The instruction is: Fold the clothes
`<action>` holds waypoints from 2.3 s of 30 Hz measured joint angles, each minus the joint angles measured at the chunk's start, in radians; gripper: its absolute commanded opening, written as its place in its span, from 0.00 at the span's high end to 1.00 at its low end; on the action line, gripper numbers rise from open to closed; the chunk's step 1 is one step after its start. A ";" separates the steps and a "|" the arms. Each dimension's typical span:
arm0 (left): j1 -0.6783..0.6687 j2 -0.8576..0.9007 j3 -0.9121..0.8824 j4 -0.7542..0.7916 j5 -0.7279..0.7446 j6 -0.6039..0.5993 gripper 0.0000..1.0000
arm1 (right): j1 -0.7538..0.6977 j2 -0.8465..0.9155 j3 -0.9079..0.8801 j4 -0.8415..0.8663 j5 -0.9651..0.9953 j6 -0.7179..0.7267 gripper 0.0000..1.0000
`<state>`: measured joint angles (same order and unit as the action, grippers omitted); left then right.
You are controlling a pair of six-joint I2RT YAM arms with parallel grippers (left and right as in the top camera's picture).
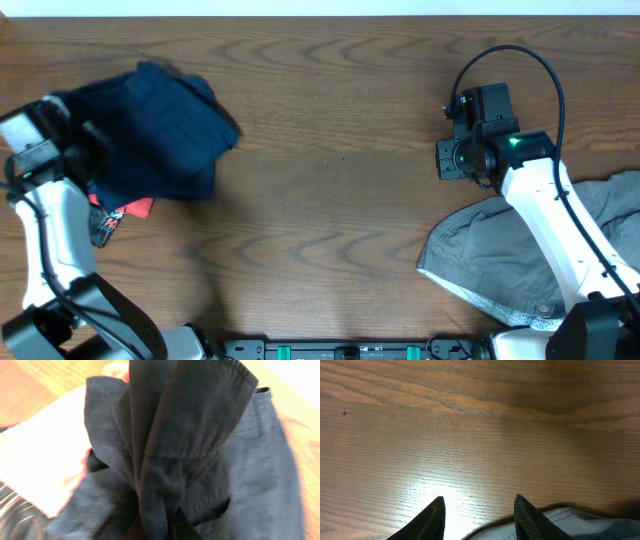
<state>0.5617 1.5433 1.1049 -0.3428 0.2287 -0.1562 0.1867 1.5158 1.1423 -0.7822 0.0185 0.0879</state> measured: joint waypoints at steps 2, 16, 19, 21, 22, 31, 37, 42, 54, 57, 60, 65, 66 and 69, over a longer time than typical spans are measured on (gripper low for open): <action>0.034 0.021 0.000 -0.008 -0.007 -0.005 0.09 | 0.000 0.000 0.000 0.000 0.000 0.000 0.56; 0.005 -0.153 0.002 -0.041 0.065 -0.057 0.02 | -0.003 0.000 0.000 0.027 -0.007 0.050 0.28; -0.091 -0.212 0.010 -0.076 0.073 -0.056 0.02 | -0.015 0.000 0.000 0.068 -0.052 0.069 0.23; -0.188 -0.219 0.018 -0.125 0.080 -0.054 0.02 | -0.029 0.000 0.000 0.089 -0.090 0.074 0.19; -0.224 -0.216 0.018 -0.150 0.080 -0.053 0.02 | -0.034 0.000 0.000 0.095 -0.101 0.077 0.17; -0.570 -0.119 0.014 -0.663 0.021 -0.048 0.02 | -0.204 0.000 0.006 -0.110 -0.168 0.071 0.01; -0.597 -0.123 0.014 -0.928 -0.013 -0.046 0.02 | -0.316 0.000 0.009 -0.317 -0.184 0.068 0.01; -0.597 -0.242 -0.016 -0.914 -0.026 -0.046 0.02 | -0.338 -0.060 -0.012 -0.317 -0.186 0.060 0.01; -0.645 -1.172 -0.314 -0.542 -0.086 -0.077 0.02 | -0.325 -0.883 -0.494 0.114 -0.131 0.111 0.01; -0.646 -1.316 -0.335 -0.544 -0.091 -0.080 0.02 | -0.325 -1.023 -0.555 0.067 -0.122 0.115 0.01; -0.646 -1.443 -0.339 -0.542 -0.098 -0.080 0.02 | -0.325 -1.117 -0.575 -0.039 -0.117 0.117 0.01; -0.646 -1.518 -0.339 -0.543 -0.101 -0.080 0.02 | -0.325 -1.161 -0.576 -0.192 -0.114 0.119 0.01; -0.646 -1.518 -0.339 -0.542 -0.102 -0.080 0.02 | -0.325 -1.161 -0.577 -0.218 -0.114 0.120 0.01; -0.646 -1.518 -0.340 -0.543 -0.102 -0.080 0.02 | -0.325 -1.161 -0.579 -0.282 -0.114 0.121 0.01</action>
<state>-0.0845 0.0250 0.7650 -0.8860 0.1268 -0.2363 -0.1379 0.3550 0.5636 -1.0637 -0.0952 0.2092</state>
